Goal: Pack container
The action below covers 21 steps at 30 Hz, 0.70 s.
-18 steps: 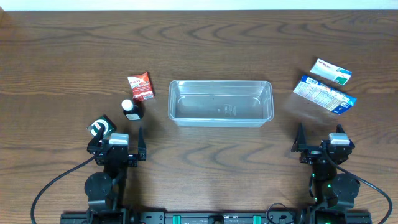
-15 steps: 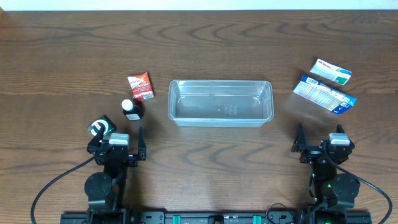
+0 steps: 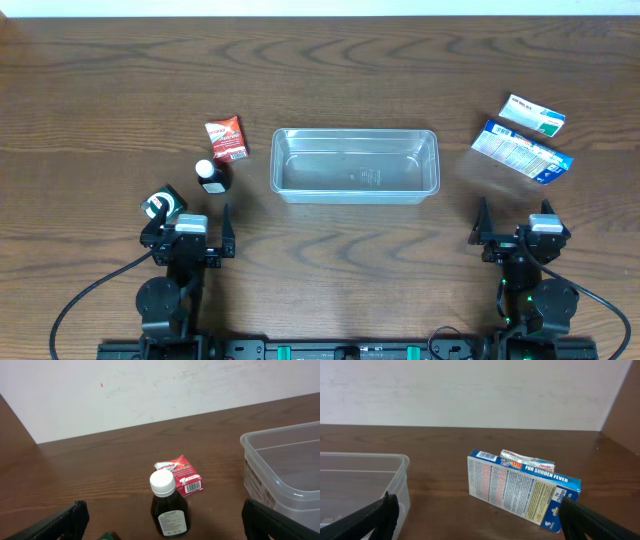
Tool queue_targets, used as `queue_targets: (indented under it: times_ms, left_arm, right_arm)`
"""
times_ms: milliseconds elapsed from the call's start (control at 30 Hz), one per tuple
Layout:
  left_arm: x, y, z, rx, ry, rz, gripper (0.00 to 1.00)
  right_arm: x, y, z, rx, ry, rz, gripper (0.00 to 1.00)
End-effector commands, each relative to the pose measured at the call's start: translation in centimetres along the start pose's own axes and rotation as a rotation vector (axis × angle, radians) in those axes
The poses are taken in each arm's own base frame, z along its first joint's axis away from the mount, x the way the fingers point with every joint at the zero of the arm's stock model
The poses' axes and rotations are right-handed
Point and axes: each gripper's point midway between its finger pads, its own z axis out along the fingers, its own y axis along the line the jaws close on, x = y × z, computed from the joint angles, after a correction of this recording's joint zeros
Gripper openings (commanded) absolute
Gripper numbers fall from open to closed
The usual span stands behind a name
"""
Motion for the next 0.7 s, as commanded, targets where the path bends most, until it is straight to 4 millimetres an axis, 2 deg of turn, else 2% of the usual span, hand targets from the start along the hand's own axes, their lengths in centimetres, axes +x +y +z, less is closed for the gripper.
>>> queue_targets:
  times_ms: [0,667]
  left_arm:
    - [1.43,-0.29,0.20,0.007,0.032,-0.007,0.98]
    - [1.44,-0.29,0.20,0.007,0.033,-0.007,0.98]
  right_arm:
    - [0.15,-0.14,-0.01,0.011,0.004,0.014,0.99]
    - [0.15,-0.01,-0.01,0.003,0.004,0.014,0.99]
